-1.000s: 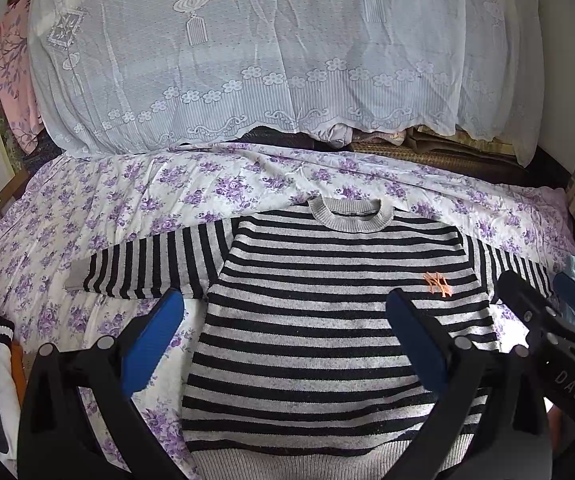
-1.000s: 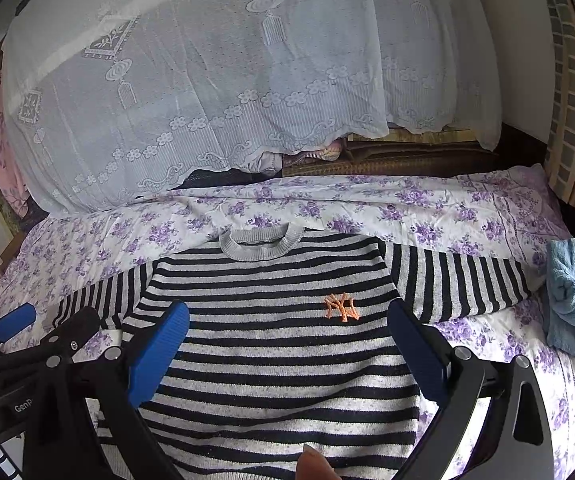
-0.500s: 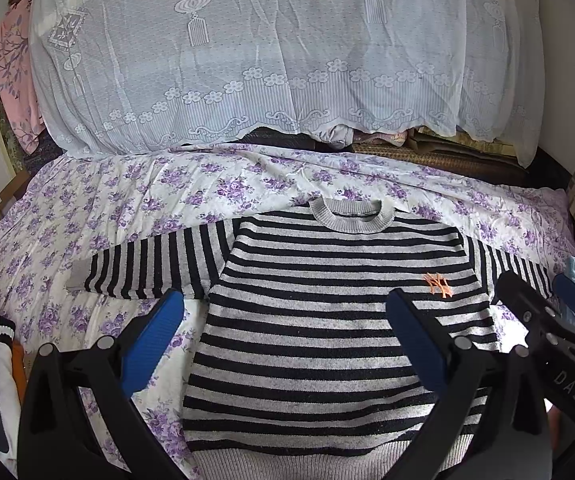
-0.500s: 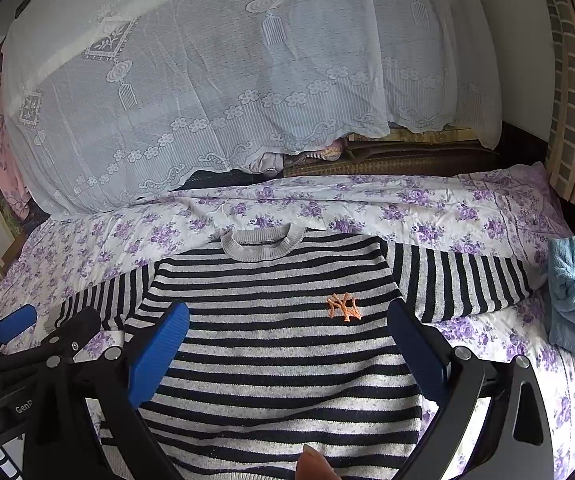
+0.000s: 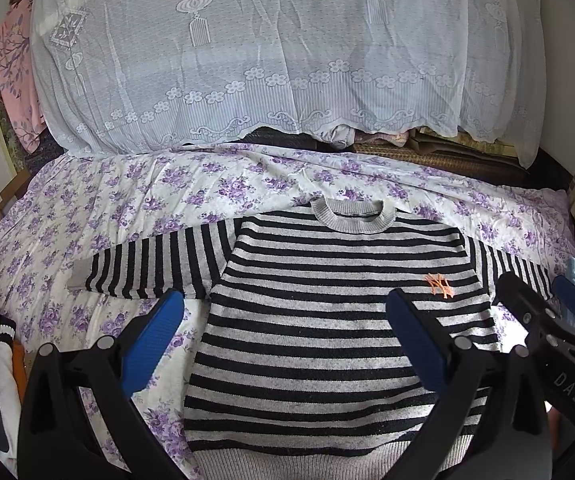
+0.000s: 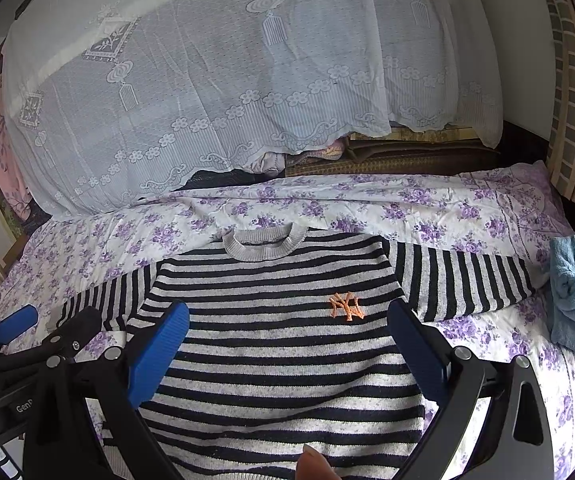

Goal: Fold small clothes

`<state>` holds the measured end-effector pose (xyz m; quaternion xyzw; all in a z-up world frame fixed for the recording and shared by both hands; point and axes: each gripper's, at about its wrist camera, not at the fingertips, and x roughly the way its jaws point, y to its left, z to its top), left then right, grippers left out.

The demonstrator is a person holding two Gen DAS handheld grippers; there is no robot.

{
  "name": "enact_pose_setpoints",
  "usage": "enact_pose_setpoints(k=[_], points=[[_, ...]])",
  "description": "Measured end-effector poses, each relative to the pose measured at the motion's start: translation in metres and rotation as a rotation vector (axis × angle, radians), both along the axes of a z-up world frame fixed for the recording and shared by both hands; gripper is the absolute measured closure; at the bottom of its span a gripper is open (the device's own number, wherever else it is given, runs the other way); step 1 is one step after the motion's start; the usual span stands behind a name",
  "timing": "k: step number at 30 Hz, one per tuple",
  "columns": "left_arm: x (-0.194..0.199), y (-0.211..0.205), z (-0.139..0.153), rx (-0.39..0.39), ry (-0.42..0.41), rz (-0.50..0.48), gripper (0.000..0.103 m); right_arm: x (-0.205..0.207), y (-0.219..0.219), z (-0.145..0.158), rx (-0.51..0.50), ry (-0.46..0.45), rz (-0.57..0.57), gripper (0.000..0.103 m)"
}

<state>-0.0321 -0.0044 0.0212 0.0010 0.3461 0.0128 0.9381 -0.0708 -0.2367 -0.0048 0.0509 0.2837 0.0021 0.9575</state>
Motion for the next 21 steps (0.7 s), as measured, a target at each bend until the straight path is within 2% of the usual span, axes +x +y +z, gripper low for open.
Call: enact_pose_setpoints(k=[21], points=[[0.0021,0.0031,-0.0056,-0.007,0.019,-0.008,0.005,0.0021,0.0053,-0.0015,0.015,-0.010,0.007,0.003]])
